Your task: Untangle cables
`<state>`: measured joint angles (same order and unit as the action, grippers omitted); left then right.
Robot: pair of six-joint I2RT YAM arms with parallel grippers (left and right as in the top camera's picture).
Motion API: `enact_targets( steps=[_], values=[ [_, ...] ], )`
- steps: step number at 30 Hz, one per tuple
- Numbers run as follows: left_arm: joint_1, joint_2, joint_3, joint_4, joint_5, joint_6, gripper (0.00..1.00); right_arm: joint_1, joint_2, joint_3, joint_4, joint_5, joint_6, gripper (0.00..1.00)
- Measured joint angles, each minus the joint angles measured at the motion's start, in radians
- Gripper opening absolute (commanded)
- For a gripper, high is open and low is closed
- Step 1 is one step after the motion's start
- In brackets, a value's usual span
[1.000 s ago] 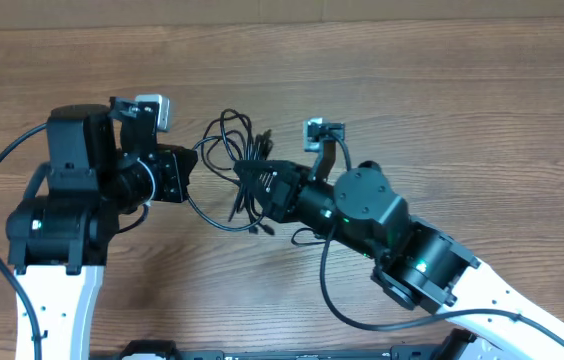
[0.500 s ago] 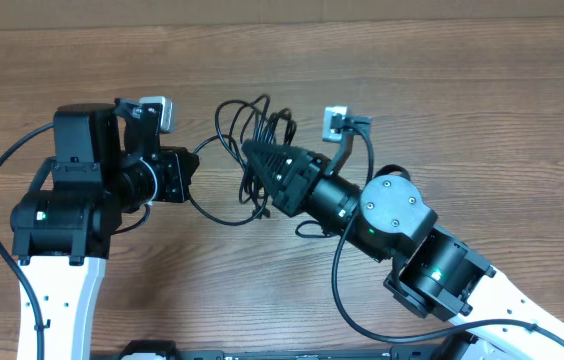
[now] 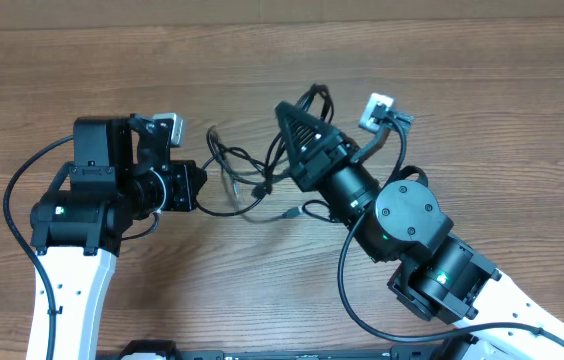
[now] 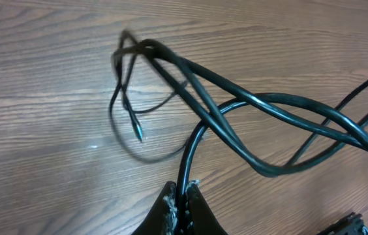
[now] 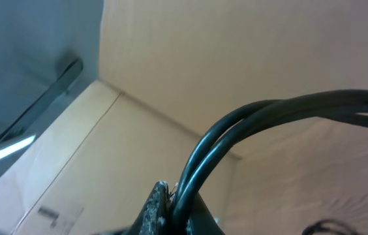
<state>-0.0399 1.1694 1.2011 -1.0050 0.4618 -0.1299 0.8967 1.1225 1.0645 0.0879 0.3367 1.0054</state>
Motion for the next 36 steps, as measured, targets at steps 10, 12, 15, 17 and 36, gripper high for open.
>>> enact_targets(
  steps=[10,12,15,17,36],
  values=[
    [0.0,0.0,0.0,-0.018,0.013,0.0,0.04,0.0,0.0,0.0,0.048,0.214,0.0,0.04],
    [0.0,0.0,0.0,-0.023,0.013,0.003,0.04,0.0,-0.001,0.0,0.058,0.26,0.0,0.04],
    [0.0,0.0,0.0,-0.029,0.014,0.01,0.04,0.0,-0.005,0.0,0.058,0.31,-0.012,0.04],
    [0.0,0.0,0.0,-0.029,0.015,0.011,0.04,0.0,-0.009,0.0,0.049,0.326,-0.028,0.04],
    [0.0,0.0,-0.003,-0.035,0.017,0.025,0.35,0.0,-0.018,0.003,-0.168,0.124,-0.317,0.04]
  ],
)
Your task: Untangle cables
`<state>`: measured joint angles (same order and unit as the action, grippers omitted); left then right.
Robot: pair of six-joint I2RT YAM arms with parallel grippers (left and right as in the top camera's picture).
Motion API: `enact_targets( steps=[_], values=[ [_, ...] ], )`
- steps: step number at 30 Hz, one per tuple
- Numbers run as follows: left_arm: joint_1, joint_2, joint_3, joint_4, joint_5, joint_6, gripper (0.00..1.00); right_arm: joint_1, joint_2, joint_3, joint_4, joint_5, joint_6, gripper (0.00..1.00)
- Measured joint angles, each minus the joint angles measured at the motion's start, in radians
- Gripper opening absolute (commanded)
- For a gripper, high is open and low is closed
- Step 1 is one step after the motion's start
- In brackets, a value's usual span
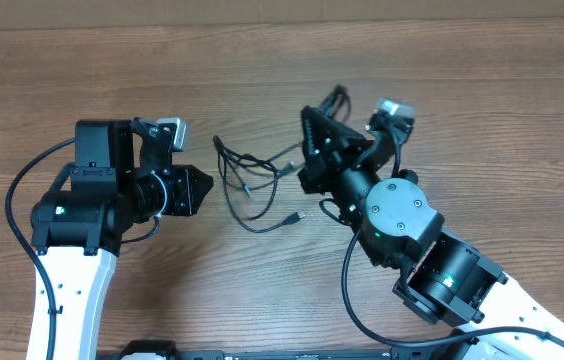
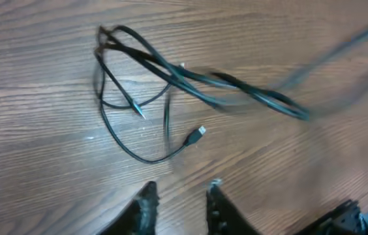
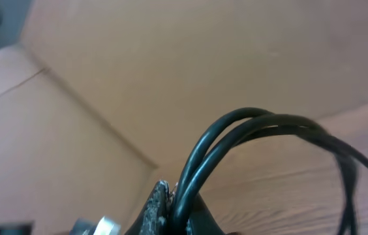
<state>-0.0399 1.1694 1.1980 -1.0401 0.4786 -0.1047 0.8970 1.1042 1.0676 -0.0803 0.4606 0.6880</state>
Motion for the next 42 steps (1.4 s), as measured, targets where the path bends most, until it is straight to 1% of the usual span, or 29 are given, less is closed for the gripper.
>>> enact_targets(
  steps=[2,5,11,13,14,16,17,20,22,24,28,35,39,41,42],
  values=[
    [0.0,0.0,0.0,-0.001,0.0,0.003,0.37,0.0,0.0,0.0,0.011,-0.044,-0.035,0.04],
    [0.0,0.0,0.0,0.0,0.0,0.005,0.38,0.0,0.0,0.0,0.015,-0.094,-0.066,0.04],
    [0.0,0.0,0.0,0.0,0.0,0.005,0.41,0.0,0.0,0.0,0.033,-0.162,-0.091,0.04],
    [0.0,0.0,0.0,0.0,0.0,0.005,0.43,0.0,0.0,0.0,0.044,-0.18,-0.093,0.04],
    [0.0,0.0,0.0,0.002,0.0,0.007,0.46,0.0,0.0,0.0,0.047,-0.194,-0.094,0.04],
    [0.0,0.0,0.0,0.013,-0.005,0.008,0.57,0.0,0.0,0.0,0.046,-0.224,-0.097,0.04],
    [0.0,0.0,0.0,0.018,-0.009,0.005,0.61,0.0,0.0,0.0,0.047,-0.241,-0.102,0.04],
    [0.0,0.0,0.0,0.026,-0.023,-0.034,0.63,0.0,0.0,0.006,0.037,-0.304,-0.134,0.04],
    [0.0,0.0,0.0,0.037,-0.027,-0.082,0.63,0.0,0.0,0.013,0.035,-0.34,-0.151,0.04],
    [-0.005,0.0,0.0,0.039,-0.028,-0.103,0.61,0.0,0.0,0.015,0.035,-0.356,-0.158,0.04],
    [-0.048,0.0,0.0,0.041,-0.043,-0.13,0.5,0.0,0.0,0.016,0.044,-0.378,-0.166,0.04],
    [-0.122,0.027,0.0,0.053,-0.098,-0.132,0.48,0.0,0.0,0.045,0.062,-0.435,-0.147,0.04],
    [-0.131,0.064,0.0,0.053,-0.111,-0.132,0.47,0.0,-0.001,0.058,0.065,-0.455,-0.137,0.04],
    [-0.131,0.08,0.0,0.053,-0.121,-0.132,0.44,0.0,-0.002,0.058,0.065,-0.476,-0.13,0.04],
    [-0.131,0.089,0.0,0.053,-0.126,-0.132,0.4,0.0,-0.002,0.058,0.065,-0.484,-0.124,0.04]
  ],
)
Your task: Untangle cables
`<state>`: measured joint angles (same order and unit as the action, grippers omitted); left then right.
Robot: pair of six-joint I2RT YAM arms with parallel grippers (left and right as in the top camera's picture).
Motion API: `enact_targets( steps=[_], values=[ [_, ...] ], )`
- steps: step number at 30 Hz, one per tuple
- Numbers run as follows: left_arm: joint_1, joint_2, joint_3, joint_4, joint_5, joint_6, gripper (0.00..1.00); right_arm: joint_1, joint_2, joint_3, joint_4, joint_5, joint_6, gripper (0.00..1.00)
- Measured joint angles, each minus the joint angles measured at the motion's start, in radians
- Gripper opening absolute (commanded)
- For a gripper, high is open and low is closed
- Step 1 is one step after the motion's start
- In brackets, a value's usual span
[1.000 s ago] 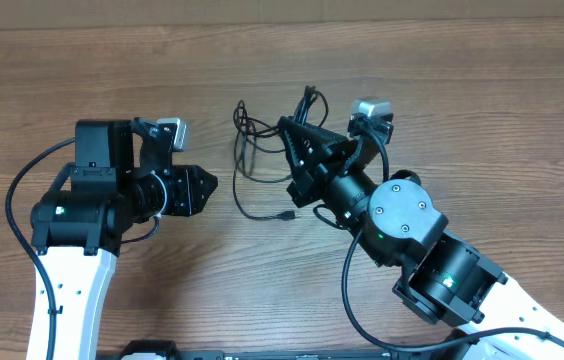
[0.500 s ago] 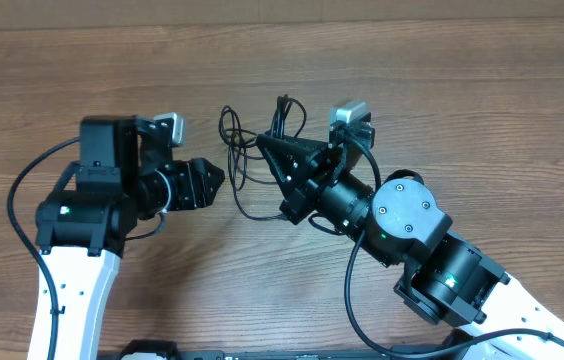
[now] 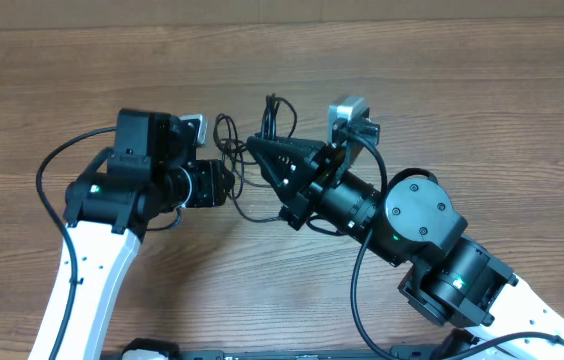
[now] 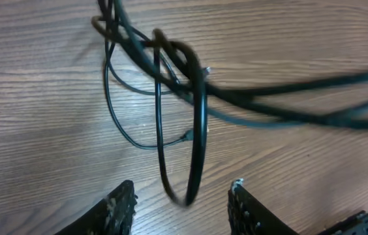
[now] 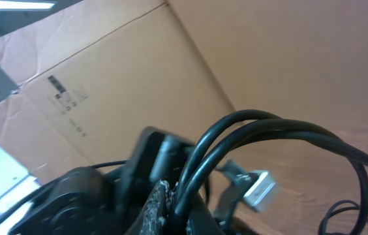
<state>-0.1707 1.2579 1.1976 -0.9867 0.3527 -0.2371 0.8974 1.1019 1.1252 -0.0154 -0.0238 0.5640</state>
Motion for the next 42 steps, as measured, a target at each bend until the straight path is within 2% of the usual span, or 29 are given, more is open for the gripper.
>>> enact_targets(
  steps=[4,11,20,27,28,29,30,31,32,34,36,42],
  values=[
    [0.0,0.028,0.0,0.006,-0.014,-0.006,0.04,0.0,-0.003,0.0,0.0,-0.034,0.013,0.04],
    [0.0,0.048,0.0,0.015,-0.018,-0.003,0.04,0.0,-0.008,0.001,-0.028,-0.08,0.039,0.04],
    [0.0,0.048,0.0,0.014,-0.023,-0.003,0.04,0.0,-0.012,0.006,-0.325,0.055,0.038,0.04],
    [0.0,0.045,0.0,0.001,-0.024,0.0,0.04,-0.001,-0.013,0.006,-0.463,0.091,0.038,0.04],
    [0.0,0.042,0.0,-0.006,-0.024,0.001,0.04,-0.001,-0.013,0.006,-0.484,0.092,0.037,0.1],
    [0.0,0.035,0.003,-0.024,-0.024,0.005,0.04,-0.001,-0.013,0.006,-0.507,0.094,0.04,0.23],
    [0.0,0.027,0.01,-0.041,-0.024,0.008,0.04,-0.001,-0.013,0.006,-0.531,0.095,0.045,0.43],
    [0.0,0.014,0.023,-0.063,-0.024,0.012,0.04,-0.001,-0.013,0.006,-0.554,0.098,0.044,0.58],
    [0.0,0.002,0.04,-0.081,-0.024,0.02,0.04,-0.001,-0.013,0.006,-0.575,0.1,0.039,0.64],
    [0.0,-0.024,0.08,-0.118,-0.024,0.037,0.04,-0.001,-0.013,0.006,-0.609,0.103,0.04,0.83],
    [0.0,-0.058,0.136,-0.161,-0.024,0.055,0.04,-0.001,-0.013,0.006,-0.64,0.114,0.031,0.92],
    [0.0,-0.141,0.332,-0.289,-0.024,0.107,0.04,-0.001,-0.013,0.006,-0.656,0.131,0.018,0.97]
  ],
)
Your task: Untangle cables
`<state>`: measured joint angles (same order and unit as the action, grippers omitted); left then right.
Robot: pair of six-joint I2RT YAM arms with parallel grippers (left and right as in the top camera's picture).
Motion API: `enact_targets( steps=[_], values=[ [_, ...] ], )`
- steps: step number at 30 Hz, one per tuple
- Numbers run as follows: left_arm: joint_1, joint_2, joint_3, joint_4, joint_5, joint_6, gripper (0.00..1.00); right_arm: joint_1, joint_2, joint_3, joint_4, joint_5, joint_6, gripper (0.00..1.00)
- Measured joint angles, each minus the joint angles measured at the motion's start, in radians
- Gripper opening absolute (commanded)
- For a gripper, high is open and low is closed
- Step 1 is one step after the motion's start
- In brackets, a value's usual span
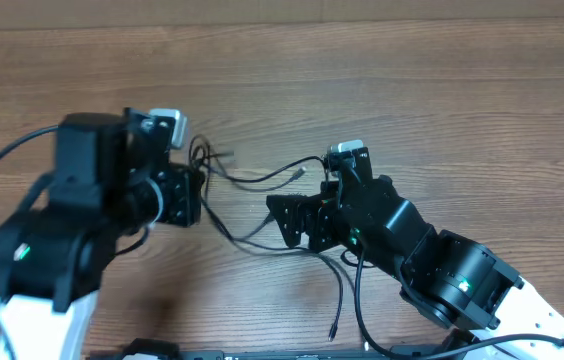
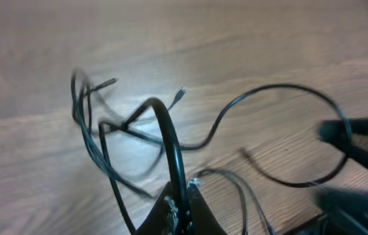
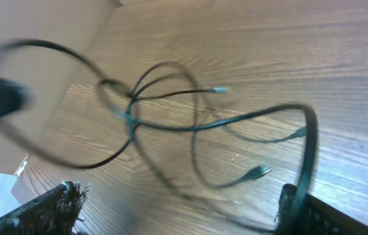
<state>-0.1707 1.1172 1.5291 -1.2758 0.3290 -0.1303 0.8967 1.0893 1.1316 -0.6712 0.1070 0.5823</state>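
Note:
Several black cables lie knotted on the wooden table [image 1: 442,90], the knot [image 3: 132,117] between both arms. My left gripper [image 2: 181,199] is shut on a thick black cable [image 2: 169,134] that arches up from its fingers toward the knot; seen from overhead, the left gripper [image 1: 197,195] sits at the knot's left side. My right gripper [image 3: 181,212] stands wide open just right of the tangle, nothing between its fingers. One thick strand [image 3: 311,147] runs down beside its right finger. Thin leads with small plugs [image 3: 256,173] trail outward.
A loose cable tail [image 1: 340,295] runs toward the table's front edge below the right arm. Brown cardboard walls stand behind the table. The right arm's own black wiring hangs near its wrist.
My left gripper, then open around a cable loop, is now shut on a thick cable. My right gripper has let go of the doubled cable and stands open, lower and nearer the front.
First both grippers were shut on cables, stretched between them. Then the left was open and the right held the doubled cable further right. Later the right held it up beside the open left gripper. Now the left holds a cable and the right is open.

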Motion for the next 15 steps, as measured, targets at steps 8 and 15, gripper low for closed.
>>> enact_targets(
  steps=[8,15],
  values=[
    [0.0,-0.018,0.15,-0.132,0.003,0.064,0.04,0.0,0.0,0.0,-0.001,0.044,-0.071,1.0],
    [0.0,-0.017,0.19,-0.141,0.025,0.091,0.04,0.0,0.016,0.0,-0.071,0.254,-0.103,1.0]
  ],
)
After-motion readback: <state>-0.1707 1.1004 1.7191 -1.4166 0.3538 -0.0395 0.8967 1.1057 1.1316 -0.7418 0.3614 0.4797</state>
